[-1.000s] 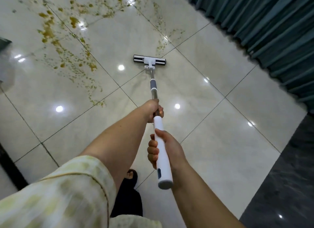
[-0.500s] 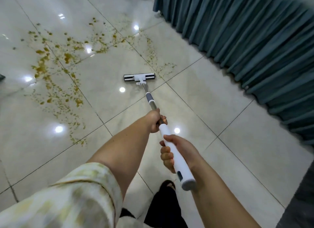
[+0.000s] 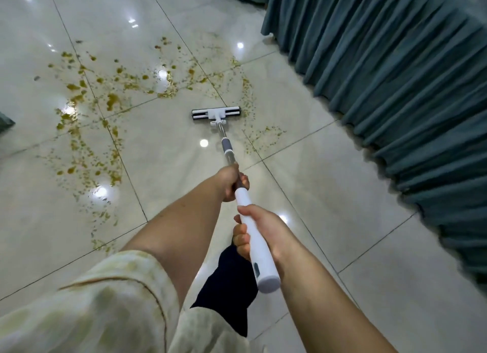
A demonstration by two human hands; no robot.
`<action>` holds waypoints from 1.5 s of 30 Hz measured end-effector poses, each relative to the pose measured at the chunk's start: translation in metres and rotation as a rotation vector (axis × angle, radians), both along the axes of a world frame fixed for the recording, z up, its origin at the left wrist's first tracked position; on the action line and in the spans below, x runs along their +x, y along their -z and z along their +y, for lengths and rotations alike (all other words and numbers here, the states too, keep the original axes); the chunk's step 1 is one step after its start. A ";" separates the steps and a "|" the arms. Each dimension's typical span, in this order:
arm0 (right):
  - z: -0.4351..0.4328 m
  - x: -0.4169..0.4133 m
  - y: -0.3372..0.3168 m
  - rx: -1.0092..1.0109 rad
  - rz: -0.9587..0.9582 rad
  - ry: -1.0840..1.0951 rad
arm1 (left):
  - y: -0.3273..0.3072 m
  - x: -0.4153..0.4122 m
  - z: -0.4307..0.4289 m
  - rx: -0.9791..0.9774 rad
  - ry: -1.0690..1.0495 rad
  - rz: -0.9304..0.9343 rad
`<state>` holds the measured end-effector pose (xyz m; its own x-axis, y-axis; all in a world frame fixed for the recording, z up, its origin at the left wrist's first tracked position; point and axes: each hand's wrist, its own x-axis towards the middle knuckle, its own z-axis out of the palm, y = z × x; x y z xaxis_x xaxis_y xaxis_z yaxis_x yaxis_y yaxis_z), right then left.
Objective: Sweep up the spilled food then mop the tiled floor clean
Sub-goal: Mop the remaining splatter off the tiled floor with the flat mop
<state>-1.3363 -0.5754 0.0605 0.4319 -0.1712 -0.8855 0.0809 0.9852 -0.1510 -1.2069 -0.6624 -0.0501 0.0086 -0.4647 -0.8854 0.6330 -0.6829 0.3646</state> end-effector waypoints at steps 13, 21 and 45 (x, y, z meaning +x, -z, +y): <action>-0.314 0.081 0.013 -0.010 0.019 -0.140 | 0.007 0.092 -0.297 0.035 -0.160 0.072; -0.392 0.050 -0.010 0.000 0.033 -0.196 | -0.010 0.065 -0.364 0.054 -0.208 0.114; -0.701 0.142 0.089 -0.040 -0.065 -0.488 | 0.062 0.160 -0.640 -0.082 -0.605 0.079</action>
<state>-1.1943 -1.2764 -0.0281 0.5239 0.0313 -0.8512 -0.3779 0.9042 -0.1993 -1.0473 -1.3019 -0.1120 0.2280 -0.4646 -0.8557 0.9269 -0.1654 0.3369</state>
